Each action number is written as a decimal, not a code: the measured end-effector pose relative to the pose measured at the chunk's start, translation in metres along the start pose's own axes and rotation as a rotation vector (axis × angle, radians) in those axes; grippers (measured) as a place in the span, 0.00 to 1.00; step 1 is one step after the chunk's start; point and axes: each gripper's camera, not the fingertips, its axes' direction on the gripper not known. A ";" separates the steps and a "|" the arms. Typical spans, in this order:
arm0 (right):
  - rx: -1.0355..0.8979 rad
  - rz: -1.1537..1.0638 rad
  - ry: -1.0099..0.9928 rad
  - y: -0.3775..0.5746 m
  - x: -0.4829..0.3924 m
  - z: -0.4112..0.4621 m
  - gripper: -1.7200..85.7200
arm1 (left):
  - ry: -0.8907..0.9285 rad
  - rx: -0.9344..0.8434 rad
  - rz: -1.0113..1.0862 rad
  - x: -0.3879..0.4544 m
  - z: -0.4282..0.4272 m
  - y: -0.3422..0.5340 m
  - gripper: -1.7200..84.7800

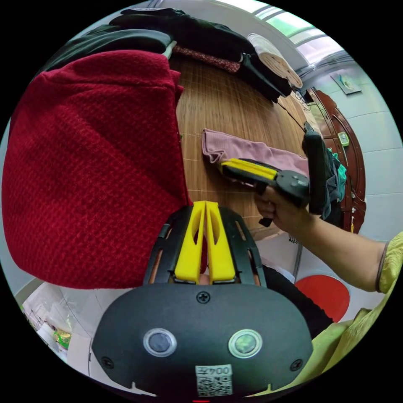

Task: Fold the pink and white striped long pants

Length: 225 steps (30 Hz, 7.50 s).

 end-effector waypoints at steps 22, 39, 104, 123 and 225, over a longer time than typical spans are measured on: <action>0.107 0.412 0.441 0.121 0.313 0.036 0.11 | -0.272 0.152 0.258 0.016 0.143 -0.093 0.03; -0.024 0.561 0.465 0.277 0.526 0.115 0.09 | -0.459 0.273 0.140 -0.045 0.276 -0.108 0.02; 0.323 0.737 -0.326 0.656 0.937 0.392 0.16 | -0.062 -0.034 0.381 -0.198 0.550 -0.374 0.03; 0.130 1.055 -0.191 0.793 0.893 0.398 0.08 | 0.007 -0.304 0.677 -0.230 0.577 -0.413 0.03; -0.527 -0.395 0.034 -0.205 0.646 0.392 0.02 | -0.101 0.012 0.680 -0.252 0.600 -0.243 0.02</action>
